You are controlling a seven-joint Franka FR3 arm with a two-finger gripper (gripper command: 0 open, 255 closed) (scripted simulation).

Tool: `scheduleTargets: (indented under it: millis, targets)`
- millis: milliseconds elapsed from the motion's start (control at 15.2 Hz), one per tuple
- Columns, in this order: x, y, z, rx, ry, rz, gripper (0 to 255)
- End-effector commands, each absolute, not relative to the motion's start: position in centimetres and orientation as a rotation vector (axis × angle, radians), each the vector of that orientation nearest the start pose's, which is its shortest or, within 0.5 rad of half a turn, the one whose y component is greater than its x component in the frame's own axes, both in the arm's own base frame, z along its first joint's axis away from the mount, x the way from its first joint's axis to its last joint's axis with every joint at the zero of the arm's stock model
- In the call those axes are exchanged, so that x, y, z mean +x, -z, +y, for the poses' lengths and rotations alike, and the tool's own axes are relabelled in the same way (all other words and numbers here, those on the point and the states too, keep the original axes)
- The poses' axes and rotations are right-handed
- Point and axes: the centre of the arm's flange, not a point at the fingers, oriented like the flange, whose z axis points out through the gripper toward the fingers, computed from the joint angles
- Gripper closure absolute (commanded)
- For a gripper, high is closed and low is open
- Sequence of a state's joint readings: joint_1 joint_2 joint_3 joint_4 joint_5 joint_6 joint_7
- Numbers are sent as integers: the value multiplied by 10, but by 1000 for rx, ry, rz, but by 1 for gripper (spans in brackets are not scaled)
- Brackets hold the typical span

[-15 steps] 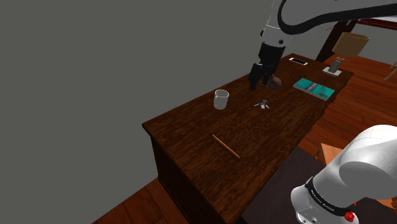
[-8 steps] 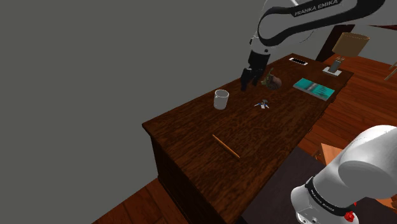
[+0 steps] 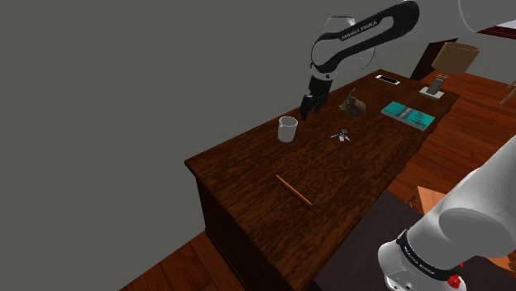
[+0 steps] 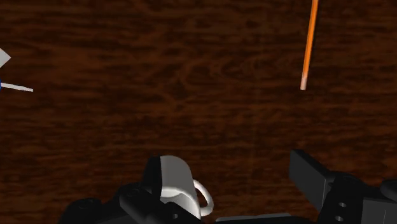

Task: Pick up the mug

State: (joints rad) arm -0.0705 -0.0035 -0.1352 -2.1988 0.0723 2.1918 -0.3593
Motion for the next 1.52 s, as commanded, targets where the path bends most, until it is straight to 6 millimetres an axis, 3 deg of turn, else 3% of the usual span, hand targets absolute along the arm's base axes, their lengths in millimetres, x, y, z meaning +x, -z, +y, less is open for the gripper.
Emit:
scheduleTargets:
  millis: [0, 792, 1320, 1452]
  targets:
    - [535, -370, -119, -3079, 27, -188, 0]
    - [649, -281, -178, -3077, 59, -274, 0]
    - [651, -240, -179, -3077, 60, -275, 0]
    - [651, -240, -179, -3077, 60, -275, 0]
